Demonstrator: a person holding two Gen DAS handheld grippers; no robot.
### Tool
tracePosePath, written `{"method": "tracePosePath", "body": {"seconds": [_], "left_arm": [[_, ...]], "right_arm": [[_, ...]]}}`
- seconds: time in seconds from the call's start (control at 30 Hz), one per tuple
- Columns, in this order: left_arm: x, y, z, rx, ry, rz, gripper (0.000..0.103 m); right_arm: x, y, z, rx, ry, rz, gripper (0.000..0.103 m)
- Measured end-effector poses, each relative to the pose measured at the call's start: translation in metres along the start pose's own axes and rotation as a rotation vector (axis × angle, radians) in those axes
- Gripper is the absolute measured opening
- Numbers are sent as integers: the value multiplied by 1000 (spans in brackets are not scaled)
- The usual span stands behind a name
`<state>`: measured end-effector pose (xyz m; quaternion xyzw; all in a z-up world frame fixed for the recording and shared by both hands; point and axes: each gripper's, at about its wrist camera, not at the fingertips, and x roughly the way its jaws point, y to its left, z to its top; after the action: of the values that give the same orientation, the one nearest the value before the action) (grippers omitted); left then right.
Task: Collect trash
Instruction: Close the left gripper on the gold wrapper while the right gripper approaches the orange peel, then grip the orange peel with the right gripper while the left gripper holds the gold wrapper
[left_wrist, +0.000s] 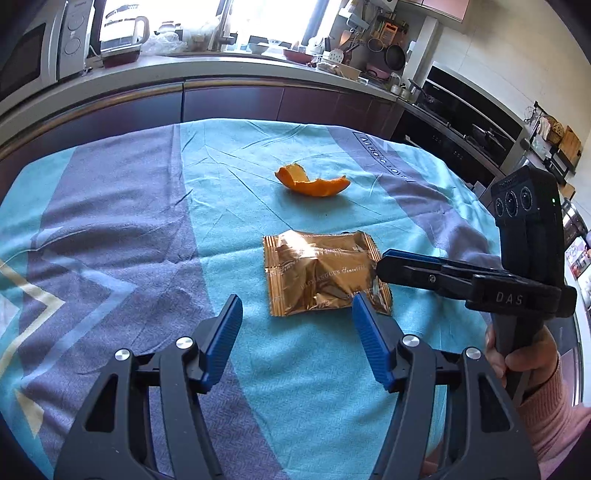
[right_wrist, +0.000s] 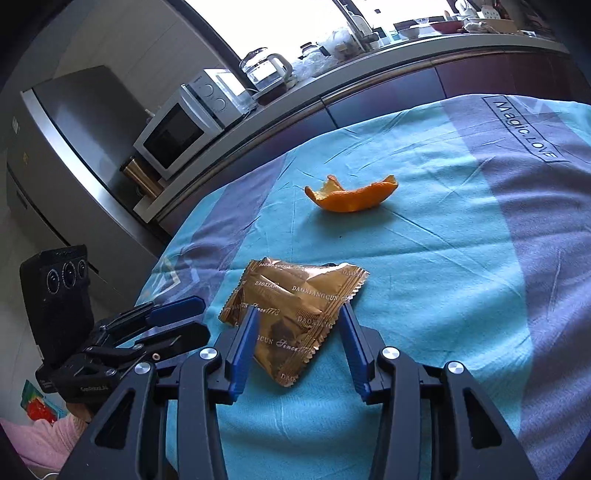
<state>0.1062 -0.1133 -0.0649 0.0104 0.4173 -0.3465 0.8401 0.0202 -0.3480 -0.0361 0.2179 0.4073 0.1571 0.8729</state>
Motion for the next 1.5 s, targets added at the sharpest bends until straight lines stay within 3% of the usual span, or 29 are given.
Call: {"method": "tracePosePath", "body": {"seconds": [0.23, 0.4, 0.7, 0.77, 1.1, 1.27, 1.5], "left_arm": [[22, 11, 11, -61, 49, -41, 63], [25, 8, 14, -68, 51, -51, 59], [18, 12, 11, -90, 29, -18, 36], [17, 13, 10, -92, 31, -21, 24], [14, 9, 4, -75, 23, -16, 24], [7, 1, 3, -40, -1, 9, 18], [-2, -3, 2, -20, -24, 15, 17]], "right_arm": [[6, 0, 4, -10, 28, 13, 43], [12, 5, 5, -30, 49, 16, 44], [14, 7, 12, -37, 45, 6, 44], [13, 5, 17, -36, 28, -8, 44], [8, -15, 46, 7, -45, -63, 44], [13, -29, 59, 53, -66, -95, 44], [37, -47, 79, 119, -41, -99, 44]]}}
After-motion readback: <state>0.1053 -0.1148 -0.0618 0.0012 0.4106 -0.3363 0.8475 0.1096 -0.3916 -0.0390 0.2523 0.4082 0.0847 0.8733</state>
